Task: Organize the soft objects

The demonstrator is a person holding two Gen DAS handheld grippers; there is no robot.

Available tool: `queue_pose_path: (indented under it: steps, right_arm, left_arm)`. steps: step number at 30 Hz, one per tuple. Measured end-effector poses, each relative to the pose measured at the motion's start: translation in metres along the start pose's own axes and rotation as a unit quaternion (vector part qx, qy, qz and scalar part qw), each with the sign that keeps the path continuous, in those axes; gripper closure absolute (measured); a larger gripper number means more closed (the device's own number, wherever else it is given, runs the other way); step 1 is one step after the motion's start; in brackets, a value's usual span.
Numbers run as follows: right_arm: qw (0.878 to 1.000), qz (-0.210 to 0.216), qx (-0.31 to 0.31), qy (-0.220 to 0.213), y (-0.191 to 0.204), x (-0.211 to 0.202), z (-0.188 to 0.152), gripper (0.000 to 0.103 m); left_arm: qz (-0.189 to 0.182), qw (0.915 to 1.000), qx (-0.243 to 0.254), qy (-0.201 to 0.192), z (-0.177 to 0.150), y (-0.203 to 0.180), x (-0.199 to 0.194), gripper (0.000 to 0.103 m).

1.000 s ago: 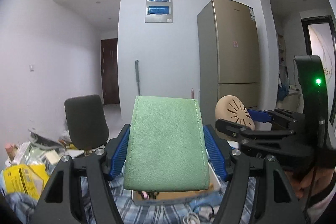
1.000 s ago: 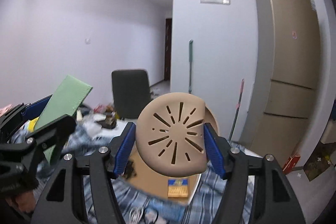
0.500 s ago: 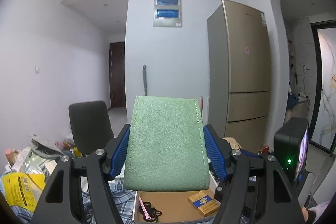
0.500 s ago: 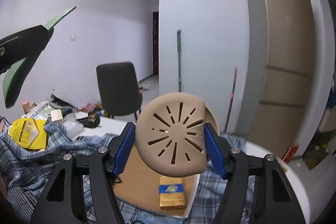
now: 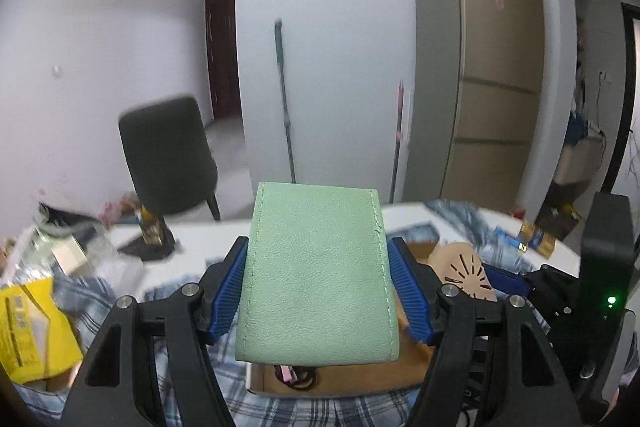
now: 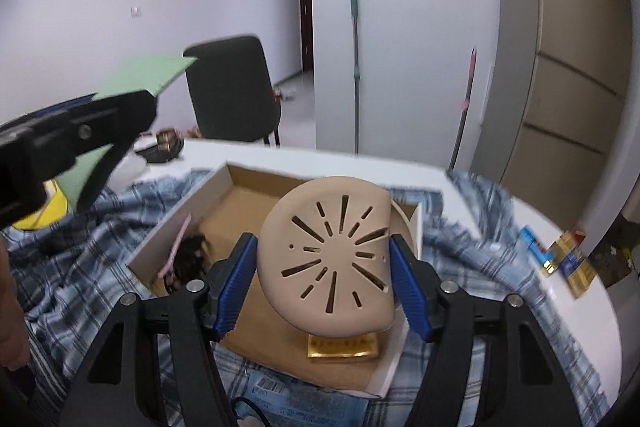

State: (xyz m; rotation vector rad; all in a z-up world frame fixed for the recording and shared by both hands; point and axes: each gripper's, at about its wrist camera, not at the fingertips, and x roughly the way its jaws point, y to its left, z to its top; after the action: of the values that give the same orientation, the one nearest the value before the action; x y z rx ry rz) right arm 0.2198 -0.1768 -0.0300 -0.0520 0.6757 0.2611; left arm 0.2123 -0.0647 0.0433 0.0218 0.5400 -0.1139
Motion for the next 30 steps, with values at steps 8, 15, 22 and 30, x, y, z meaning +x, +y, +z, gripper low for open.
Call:
queue_pose_path:
  steps: [8,15,22,30]
  right_arm:
    - [0.997,0.024,0.005,0.067,0.0,0.034,-0.016,0.038]
    - [0.997,-0.004,0.001,0.074,0.001,0.04,-0.019,0.028]
    - [0.999,-0.003,-0.001,0.052,-0.002,0.026,-0.014,0.017]
    - [1.0,-0.004,0.006,0.024,-0.006,-0.01,0.011,0.017]
  left_arm:
    - [0.009,0.9984,0.006,0.055,-0.024,0.007,0.042,0.033]
    - [0.001,0.9983,-0.001,0.059,-0.029,0.005,0.045,0.032]
    - [0.009,0.9993,-0.016,0.031,-0.025,0.009,0.036,0.016]
    - [0.006,1.0,0.002,-0.004,-0.016,0.0,0.003,0.016]
